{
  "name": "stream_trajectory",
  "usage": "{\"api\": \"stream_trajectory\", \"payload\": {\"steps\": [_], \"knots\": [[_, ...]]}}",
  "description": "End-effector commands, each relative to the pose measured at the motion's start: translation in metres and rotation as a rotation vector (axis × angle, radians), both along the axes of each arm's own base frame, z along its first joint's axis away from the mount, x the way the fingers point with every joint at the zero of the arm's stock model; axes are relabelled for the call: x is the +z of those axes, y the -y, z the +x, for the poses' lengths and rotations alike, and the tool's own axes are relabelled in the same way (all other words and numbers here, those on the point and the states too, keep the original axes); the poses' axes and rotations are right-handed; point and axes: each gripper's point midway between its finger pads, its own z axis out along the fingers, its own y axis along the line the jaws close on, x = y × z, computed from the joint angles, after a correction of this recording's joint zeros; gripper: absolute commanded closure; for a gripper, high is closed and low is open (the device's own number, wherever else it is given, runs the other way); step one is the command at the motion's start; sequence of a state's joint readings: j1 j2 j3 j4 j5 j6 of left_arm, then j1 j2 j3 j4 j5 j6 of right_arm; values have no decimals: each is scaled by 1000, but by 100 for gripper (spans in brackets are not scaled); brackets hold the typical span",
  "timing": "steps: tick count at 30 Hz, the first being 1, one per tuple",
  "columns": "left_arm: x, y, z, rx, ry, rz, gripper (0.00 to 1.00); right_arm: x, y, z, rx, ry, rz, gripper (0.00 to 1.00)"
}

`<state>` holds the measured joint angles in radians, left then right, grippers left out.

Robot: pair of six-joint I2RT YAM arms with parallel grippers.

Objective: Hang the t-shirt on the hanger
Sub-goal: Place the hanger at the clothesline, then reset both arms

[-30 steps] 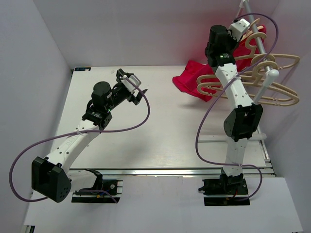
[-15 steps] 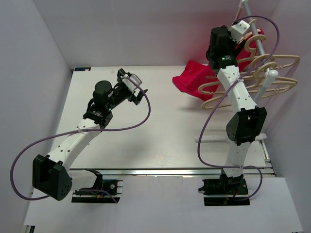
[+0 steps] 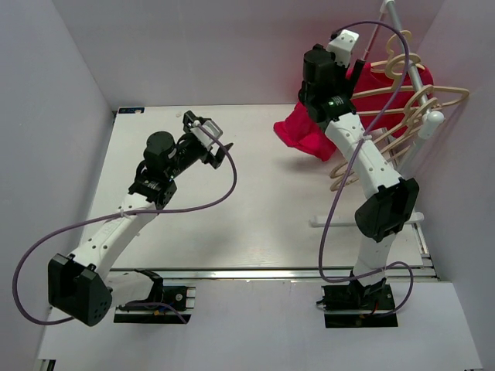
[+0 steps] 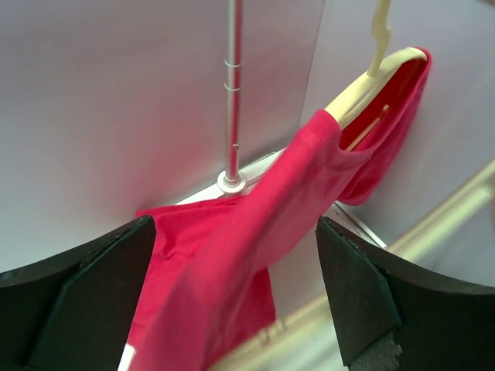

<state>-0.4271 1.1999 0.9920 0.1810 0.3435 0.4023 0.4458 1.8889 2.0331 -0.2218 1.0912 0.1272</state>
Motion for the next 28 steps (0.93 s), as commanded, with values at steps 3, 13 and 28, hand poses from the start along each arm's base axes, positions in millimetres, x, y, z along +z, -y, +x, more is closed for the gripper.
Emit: {"api": "stream_trajectory", "payload": {"steps": [3,13,28], "knots": [[25,-23,-12,99,36,-108,2,27,-19,-33,10,22,-46,11],[2,-115,-5,771,-402,-621,2,-45,-195,-78,780,-152,32,11],[-68,-149,-40,1043,-601,-677,2,-144,-253,-216,1334,-221,325,10]]}}
